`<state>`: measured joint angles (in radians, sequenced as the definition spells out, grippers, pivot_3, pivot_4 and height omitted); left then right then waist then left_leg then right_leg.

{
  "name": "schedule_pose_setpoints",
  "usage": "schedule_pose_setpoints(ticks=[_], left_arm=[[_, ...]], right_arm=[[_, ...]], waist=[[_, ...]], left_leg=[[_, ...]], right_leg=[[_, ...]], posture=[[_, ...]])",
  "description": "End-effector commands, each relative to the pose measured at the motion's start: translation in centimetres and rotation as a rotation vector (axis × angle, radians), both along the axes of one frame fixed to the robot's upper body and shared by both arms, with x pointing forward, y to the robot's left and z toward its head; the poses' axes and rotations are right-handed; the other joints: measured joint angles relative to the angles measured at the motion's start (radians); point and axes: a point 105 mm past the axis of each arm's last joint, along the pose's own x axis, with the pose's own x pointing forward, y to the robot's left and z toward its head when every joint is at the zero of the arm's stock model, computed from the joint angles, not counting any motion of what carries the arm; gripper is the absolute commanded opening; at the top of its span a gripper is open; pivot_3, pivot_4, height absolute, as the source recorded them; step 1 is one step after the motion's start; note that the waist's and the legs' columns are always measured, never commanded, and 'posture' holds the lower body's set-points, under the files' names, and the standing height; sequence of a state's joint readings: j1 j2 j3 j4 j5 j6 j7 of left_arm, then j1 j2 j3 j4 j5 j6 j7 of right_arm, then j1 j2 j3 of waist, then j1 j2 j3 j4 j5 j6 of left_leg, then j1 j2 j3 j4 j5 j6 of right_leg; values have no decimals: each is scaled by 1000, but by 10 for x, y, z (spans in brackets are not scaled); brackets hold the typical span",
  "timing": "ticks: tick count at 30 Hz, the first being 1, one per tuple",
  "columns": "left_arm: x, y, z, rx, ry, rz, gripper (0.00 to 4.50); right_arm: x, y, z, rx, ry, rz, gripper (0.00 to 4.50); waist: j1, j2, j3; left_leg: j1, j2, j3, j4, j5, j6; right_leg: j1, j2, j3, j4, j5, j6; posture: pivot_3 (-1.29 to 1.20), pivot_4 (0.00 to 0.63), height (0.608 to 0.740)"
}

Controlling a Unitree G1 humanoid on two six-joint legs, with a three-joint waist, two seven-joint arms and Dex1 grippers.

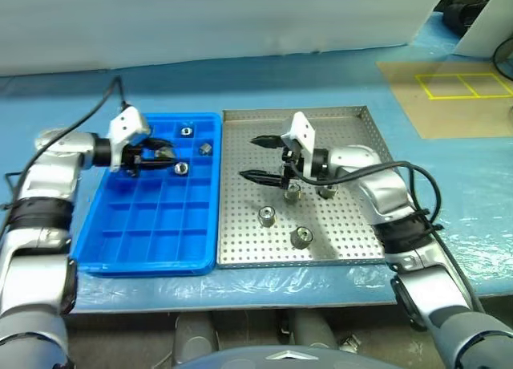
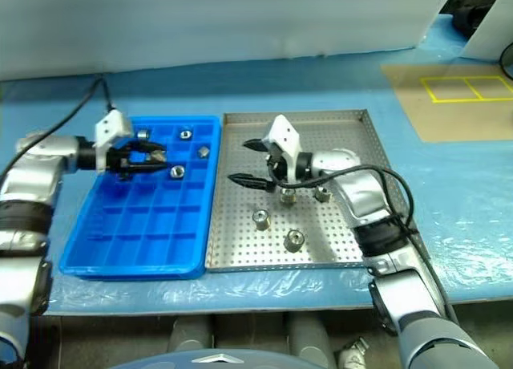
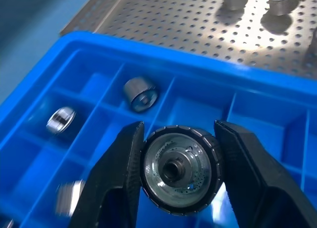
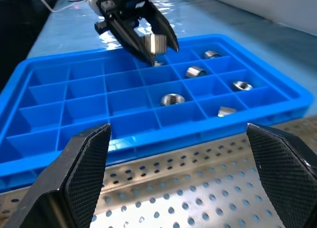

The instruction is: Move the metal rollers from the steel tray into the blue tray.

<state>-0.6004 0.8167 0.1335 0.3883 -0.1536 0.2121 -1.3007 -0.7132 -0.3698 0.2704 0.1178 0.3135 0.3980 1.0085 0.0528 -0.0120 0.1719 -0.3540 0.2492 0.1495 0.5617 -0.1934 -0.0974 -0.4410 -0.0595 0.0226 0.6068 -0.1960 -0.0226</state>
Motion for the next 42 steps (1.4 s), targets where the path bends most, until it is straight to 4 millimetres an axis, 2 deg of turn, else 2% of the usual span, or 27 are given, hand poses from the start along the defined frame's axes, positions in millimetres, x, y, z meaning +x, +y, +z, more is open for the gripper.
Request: schedule_pose_setpoints(ticks=[1, 4, 8, 12, 17, 27, 32, 34, 38, 42], left_arm=[[-25, 23, 13, -21, -52, 107, 2075], [-53, 39, -9, -47, 5, 204, 2075], [-74, 35, -38, -84, 54, 267, 2075], [-80, 28, -48, -123, 61, 302, 2075], [-79, 31, -60, -106, 85, 333, 2075], [-58, 42, -67, -79, 56, 413, 2075], [-56, 36, -73, -76, 91, 391, 3429], [-58, 30, -75, -90, 125, 358, 3429], [-55, 27, -66, -100, 110, 341, 3429], [-49, 15, -43, -141, 63, 278, 3429]], right_arm=[[-2, 16, 4, -7, -39, 103, 4500], [-1, 21, -6, -34, -33, 149, 4500], [-1, 24, -8, -37, -30, 183, 4500], [1, 24, -7, -38, -34, 193, 4500], [-1, 26, -10, -43, -32, 205, 4500], [-5, 21, -22, -70, -34, 182, 4500], [-4, 19, -19, -46, -16, 155, 4500], [-5, 17, -22, -50, -10, 149, 4500], [-4, 15, -22, -47, -8, 129, 4500], [-3, 12, -20, -44, -14, 113, 4500]], waist=[[11, 0, 0], [18, 0, 0], [61, -1, 0], [91, 0, 0], [99, 0, 0], [98, 1, 0], [93, 1, -1], [93, 1, -1], [92, 2, -1], [91, 1, -1]], left_leg=[[-1, 0, 0, 0, 0, 0], [0, 0, 0, 0, 0, 0], [-6, 8, -1, 0, 2, -3], [-8, 11, -1, 1, 2, -3], [-7, 12, -2, 0, 4, -7], [-6, 12, -2, 1, 6, -9], [-4, 11, -2, 1, 7, -11], [-3, 11, -2, 0, 7, -11], [0, 10, -2, 1, 7, -11], [1, 10, -2, 0, 7, -11]], right_leg=[[0, 0, -1, 0, 0, 0], [-1, 0, -1, 0, -1, -1], [-2, 1, -10, 0, -2, -3], [-1, 0, -18, 2, -4, -5], [0, 0, -18, 4, -4, -5], [0, 1, -18, 4, -4, -5], [0, 2, -18, 6, -4, -5], [0, 2, -18, 7, -4, -5], [1, 2, -18, 8, -4, -5], [1, 2, -18, 9, -4, -6]], posture=[[179, 150, 740], [234, 150, 740], [287, 150, 740], [303, 150, 740], [305, 150, 740], [272, 150, 740], [241, 150, 740], [222, 150, 740], [205, 150, 740], [193, 150, 740]])
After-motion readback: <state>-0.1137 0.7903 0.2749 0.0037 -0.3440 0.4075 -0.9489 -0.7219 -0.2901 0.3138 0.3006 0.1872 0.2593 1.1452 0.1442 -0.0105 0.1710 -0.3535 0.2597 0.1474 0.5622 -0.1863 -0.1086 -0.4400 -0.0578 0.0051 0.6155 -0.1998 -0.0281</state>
